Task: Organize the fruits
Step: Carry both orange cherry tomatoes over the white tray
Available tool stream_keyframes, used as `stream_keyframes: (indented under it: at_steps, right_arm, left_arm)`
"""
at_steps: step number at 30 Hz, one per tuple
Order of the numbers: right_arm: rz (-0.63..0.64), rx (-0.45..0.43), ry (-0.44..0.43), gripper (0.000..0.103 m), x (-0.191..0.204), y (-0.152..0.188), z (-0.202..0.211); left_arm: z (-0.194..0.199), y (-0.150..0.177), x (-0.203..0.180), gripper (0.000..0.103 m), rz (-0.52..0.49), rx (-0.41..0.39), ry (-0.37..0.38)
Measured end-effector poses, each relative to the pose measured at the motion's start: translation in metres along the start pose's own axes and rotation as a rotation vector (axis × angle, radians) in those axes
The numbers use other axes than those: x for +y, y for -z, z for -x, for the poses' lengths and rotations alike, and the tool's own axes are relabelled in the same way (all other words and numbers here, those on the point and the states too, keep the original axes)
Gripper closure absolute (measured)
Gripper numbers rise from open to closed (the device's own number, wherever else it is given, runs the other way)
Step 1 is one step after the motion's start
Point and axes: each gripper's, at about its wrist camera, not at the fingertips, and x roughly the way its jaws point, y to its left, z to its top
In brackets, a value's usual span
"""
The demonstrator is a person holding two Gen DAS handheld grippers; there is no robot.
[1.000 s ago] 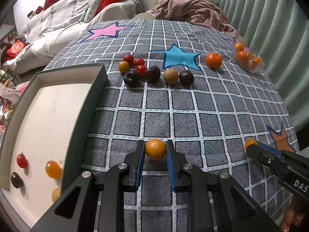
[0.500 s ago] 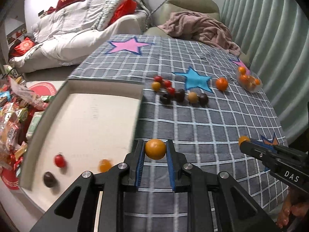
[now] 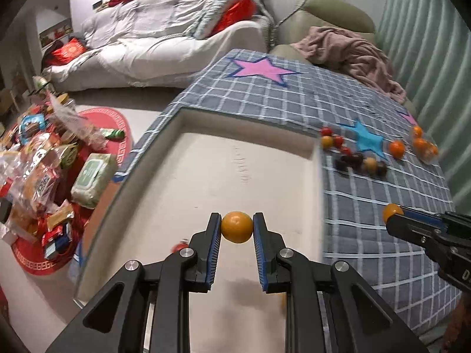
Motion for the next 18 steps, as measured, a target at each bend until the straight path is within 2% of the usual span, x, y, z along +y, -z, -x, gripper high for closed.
stream_keyframes:
  at_steps: [8, 18]
  right_arm:
    - [0.105, 0.081, 0.003, 0.086, 0.042, -0.018, -0.048]
    - [0.161, 0.16, 0.033, 0.085, 0.058, -0.021, -0.088]
  left_arm:
    - [-0.024, -0.008, 0.017, 0.08, 0.011, 0.019, -0.039]
    - [-0.048, -0.011, 0.021, 0.08, 0.019, 0.065, -0.058]
